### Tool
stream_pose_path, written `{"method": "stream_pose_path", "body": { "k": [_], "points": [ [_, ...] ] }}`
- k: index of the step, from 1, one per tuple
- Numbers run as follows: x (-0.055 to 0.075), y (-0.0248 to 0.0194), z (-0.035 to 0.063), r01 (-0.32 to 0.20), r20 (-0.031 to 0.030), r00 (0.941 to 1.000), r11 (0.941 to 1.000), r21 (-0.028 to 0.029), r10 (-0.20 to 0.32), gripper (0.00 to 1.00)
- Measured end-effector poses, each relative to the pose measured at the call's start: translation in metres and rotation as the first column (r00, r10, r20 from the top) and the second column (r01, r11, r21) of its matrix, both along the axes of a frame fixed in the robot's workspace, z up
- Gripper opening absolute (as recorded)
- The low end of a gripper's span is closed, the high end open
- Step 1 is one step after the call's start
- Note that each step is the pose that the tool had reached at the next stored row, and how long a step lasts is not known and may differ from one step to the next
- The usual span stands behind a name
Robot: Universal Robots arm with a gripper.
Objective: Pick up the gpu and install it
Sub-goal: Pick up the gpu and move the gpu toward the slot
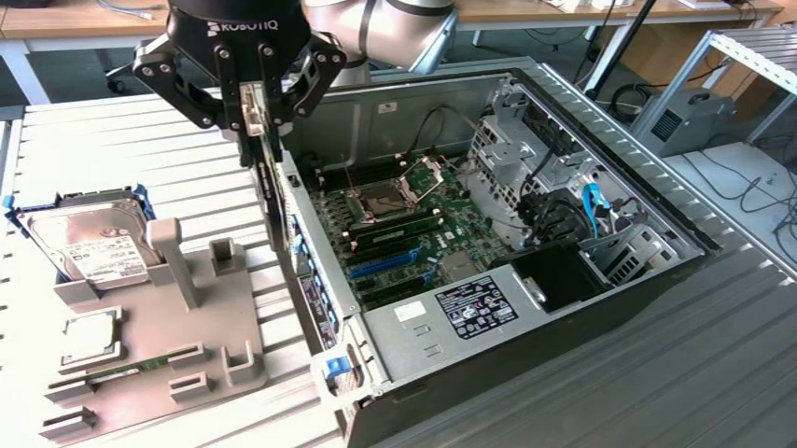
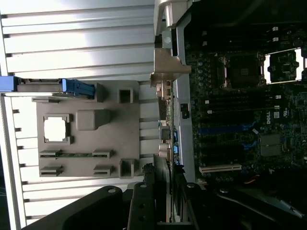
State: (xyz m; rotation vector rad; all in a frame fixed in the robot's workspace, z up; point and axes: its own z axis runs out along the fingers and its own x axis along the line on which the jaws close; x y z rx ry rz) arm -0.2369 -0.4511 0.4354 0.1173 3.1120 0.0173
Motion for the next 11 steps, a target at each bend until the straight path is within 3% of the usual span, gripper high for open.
{"method": "stream_pose_path", "body": {
  "k": [11],
  "points": [
    [0.0069,0.0000,0.0000,0.000,0.0000,1.0000,1.0000,-0.0014,0.000,0.26]
  ]
}}
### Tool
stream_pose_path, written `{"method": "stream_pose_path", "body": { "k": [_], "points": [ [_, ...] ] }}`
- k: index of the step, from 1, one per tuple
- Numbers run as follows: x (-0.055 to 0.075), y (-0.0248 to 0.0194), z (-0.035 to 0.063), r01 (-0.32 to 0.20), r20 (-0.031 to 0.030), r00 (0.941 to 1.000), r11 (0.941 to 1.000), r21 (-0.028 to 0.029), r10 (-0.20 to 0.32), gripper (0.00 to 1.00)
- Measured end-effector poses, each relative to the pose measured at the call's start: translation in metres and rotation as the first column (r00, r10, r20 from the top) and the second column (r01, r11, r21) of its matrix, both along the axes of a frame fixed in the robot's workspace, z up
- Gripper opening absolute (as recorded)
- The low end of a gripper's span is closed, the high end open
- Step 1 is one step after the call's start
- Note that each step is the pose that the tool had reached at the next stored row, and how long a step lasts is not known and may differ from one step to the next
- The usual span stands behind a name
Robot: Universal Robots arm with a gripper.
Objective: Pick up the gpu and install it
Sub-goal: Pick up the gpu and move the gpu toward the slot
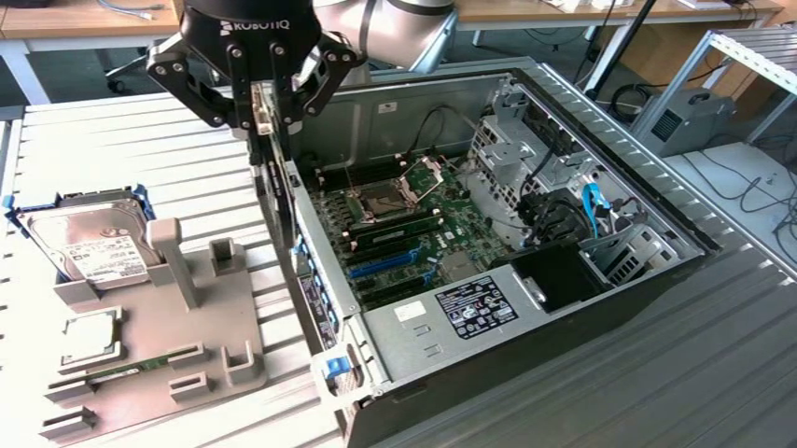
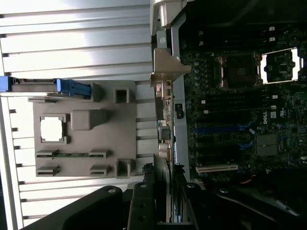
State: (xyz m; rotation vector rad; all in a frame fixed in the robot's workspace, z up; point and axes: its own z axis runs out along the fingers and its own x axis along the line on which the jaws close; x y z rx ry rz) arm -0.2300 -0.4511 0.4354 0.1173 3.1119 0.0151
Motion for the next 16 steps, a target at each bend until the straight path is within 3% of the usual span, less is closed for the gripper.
{"method": "stream_pose_path", "body": {
  "k": [16],
  "points": [
    [0.012,0.0000,0.0000,0.000,-0.0001,1.0000,1.0000,-0.0028,0.000,0.26]
  ]
}}
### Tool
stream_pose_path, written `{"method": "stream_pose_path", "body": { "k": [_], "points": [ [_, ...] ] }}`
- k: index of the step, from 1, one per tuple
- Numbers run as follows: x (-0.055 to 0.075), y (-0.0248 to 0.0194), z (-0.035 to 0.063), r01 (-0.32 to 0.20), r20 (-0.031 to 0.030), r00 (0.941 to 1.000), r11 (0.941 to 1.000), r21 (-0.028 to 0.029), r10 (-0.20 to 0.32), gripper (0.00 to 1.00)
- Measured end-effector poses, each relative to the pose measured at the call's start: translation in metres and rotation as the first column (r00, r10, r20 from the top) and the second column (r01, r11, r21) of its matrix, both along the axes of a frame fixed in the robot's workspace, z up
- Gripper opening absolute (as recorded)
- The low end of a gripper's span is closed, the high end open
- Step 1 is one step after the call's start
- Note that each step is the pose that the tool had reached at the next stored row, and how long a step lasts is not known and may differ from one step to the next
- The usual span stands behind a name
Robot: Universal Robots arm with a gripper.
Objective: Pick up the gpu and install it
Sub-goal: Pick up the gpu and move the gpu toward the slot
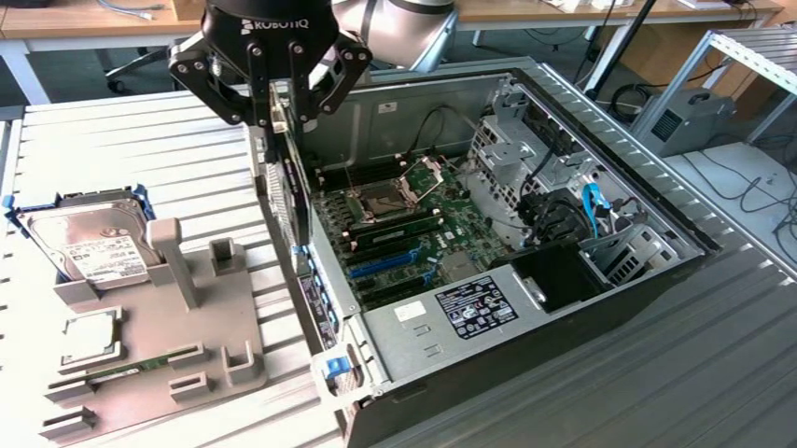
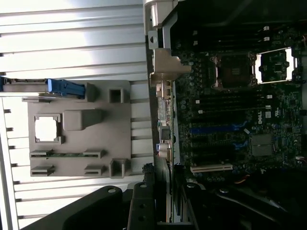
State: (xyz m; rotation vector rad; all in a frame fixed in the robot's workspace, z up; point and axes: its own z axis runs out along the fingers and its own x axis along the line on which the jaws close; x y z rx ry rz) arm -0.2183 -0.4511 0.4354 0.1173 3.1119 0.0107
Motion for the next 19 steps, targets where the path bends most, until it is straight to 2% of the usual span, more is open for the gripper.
{"method": "stream_pose_path", "body": {
  "k": [19],
  "points": [
    [0.014,0.0000,-0.0001,0.000,0.0001,1.0000,1.0000,-0.0040,0.000,0.26]
  ]
}}
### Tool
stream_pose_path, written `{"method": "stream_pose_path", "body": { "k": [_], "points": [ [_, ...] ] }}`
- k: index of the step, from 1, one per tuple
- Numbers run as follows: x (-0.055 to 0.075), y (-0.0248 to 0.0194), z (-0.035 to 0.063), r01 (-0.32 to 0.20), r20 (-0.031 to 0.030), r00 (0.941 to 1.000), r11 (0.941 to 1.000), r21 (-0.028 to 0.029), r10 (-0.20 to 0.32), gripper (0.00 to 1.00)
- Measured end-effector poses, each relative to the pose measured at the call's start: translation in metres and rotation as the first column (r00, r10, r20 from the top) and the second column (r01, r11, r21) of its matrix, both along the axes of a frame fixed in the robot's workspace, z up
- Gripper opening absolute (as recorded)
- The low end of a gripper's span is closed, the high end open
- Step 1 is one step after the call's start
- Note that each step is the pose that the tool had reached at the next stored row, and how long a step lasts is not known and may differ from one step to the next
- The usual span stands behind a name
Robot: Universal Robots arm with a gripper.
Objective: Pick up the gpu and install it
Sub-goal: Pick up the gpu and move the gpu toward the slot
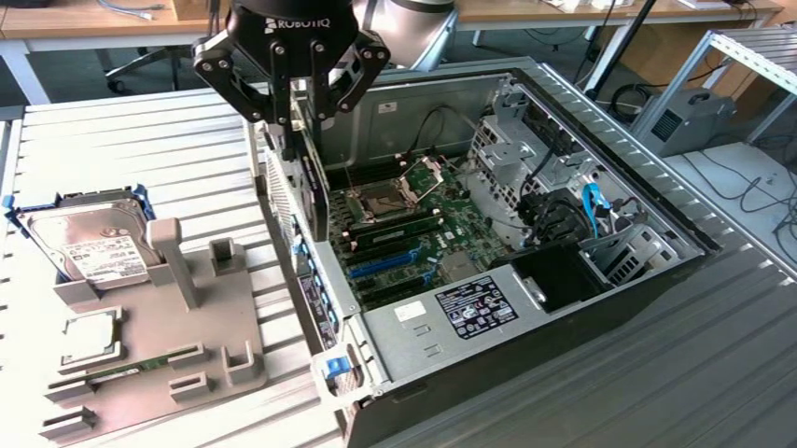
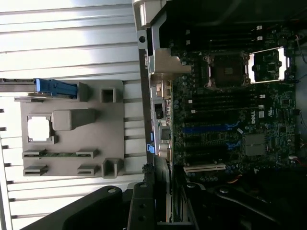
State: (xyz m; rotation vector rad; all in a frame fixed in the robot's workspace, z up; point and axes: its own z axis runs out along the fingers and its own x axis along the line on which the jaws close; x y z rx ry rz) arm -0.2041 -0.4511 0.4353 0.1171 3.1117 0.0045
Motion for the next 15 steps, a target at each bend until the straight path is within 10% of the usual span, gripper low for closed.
{"method": "stream_pose_path", "body": {
  "k": [15],
  "points": [
    [0.0099,0.0000,0.0000,0.000,0.0000,1.0000,1.0000,-0.0020,0.000,0.26]
  ]
}}
